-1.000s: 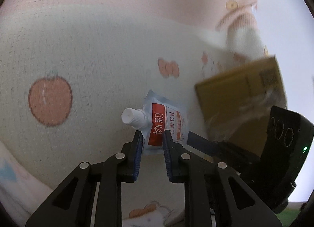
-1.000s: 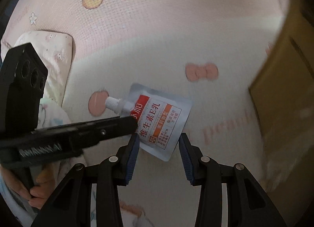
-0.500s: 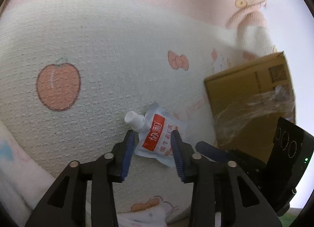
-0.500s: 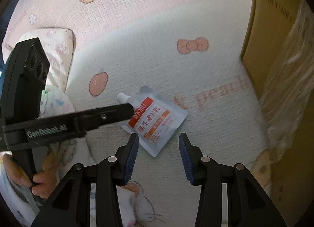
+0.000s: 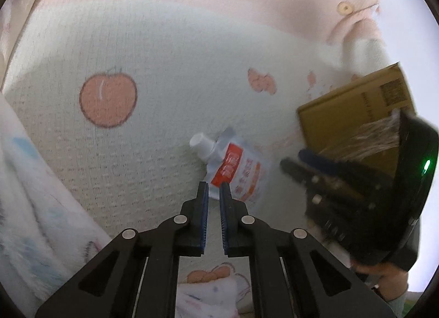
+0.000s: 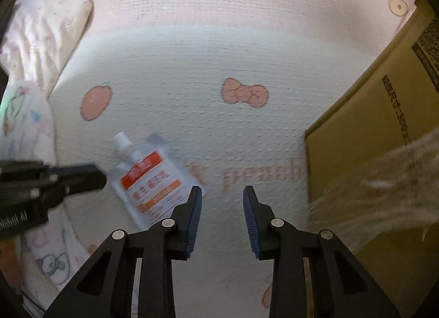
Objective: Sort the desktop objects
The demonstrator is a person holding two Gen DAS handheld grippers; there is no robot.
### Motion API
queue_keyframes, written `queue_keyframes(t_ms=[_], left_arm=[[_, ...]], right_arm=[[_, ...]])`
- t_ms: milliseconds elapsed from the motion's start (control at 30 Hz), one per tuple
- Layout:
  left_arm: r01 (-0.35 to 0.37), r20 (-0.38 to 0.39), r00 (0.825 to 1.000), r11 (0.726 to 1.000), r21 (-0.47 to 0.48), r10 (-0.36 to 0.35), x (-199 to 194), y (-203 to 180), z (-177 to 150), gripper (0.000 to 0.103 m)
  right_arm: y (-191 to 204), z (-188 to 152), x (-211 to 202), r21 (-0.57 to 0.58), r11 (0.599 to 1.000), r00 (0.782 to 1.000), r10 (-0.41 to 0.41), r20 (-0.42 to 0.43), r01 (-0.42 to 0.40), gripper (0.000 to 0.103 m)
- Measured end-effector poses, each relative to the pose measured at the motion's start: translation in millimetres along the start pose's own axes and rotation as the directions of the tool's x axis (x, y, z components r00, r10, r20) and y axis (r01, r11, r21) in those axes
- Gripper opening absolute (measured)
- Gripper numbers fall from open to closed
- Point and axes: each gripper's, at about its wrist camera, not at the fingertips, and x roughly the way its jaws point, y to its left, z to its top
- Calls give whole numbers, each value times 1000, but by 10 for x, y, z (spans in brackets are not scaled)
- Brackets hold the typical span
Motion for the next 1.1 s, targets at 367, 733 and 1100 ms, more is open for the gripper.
queue_keyframes(t_ms=[367, 733, 1100], left_arm=[[32, -31, 999, 999, -18, -33, 157, 17, 64, 27], [148, -55, 986, 984, -98, -154, 334, 104, 339, 31], [180, -189, 968, 981, 76, -163, 554, -212, 656, 27]], right_arm=[[5, 28, 242, -49, 997, 998, 53, -44, -55, 28], [276, -216, 179, -78, 994, 996, 72, -59, -76, 29], [421, -397, 44, 8, 973, 972, 232, -37, -232, 37]])
